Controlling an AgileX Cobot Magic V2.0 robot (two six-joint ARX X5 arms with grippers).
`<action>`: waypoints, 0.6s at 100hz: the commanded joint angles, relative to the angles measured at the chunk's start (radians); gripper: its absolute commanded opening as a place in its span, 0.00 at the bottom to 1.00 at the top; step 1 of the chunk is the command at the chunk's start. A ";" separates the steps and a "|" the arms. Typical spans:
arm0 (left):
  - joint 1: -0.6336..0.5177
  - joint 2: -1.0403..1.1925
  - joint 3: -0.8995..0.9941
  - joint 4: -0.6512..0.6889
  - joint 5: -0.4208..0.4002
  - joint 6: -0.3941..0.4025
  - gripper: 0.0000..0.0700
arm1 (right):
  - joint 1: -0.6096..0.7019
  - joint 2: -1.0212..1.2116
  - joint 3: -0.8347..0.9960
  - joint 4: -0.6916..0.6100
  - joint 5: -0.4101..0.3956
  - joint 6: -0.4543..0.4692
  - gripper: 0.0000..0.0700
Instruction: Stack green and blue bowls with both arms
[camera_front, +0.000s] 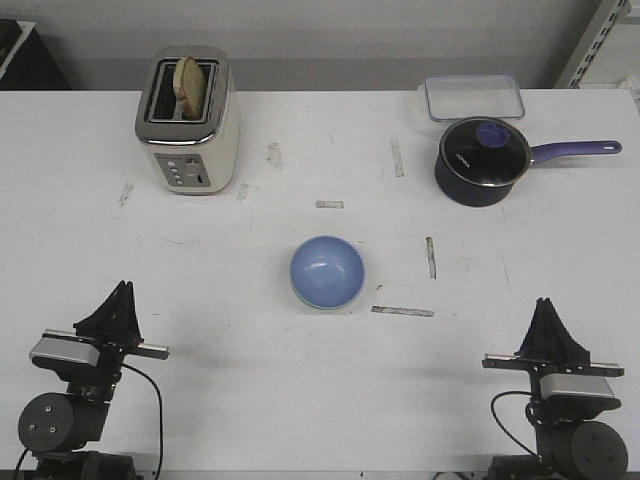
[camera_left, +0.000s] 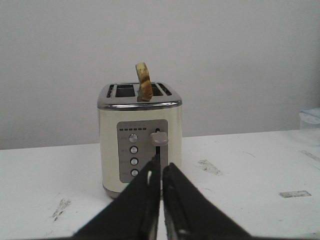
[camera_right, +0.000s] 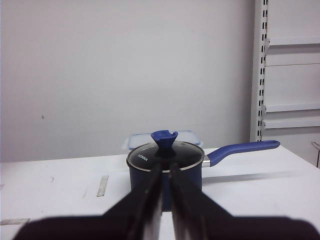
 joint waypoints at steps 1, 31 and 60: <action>0.001 -0.011 0.007 0.013 -0.002 0.005 0.00 | 0.001 -0.003 0.000 0.010 0.000 0.012 0.02; 0.015 -0.086 -0.084 0.013 -0.004 0.005 0.00 | 0.001 -0.003 0.000 0.010 0.001 0.012 0.02; 0.057 -0.172 -0.196 -0.063 -0.004 0.005 0.00 | 0.001 -0.003 0.000 0.010 0.000 0.012 0.02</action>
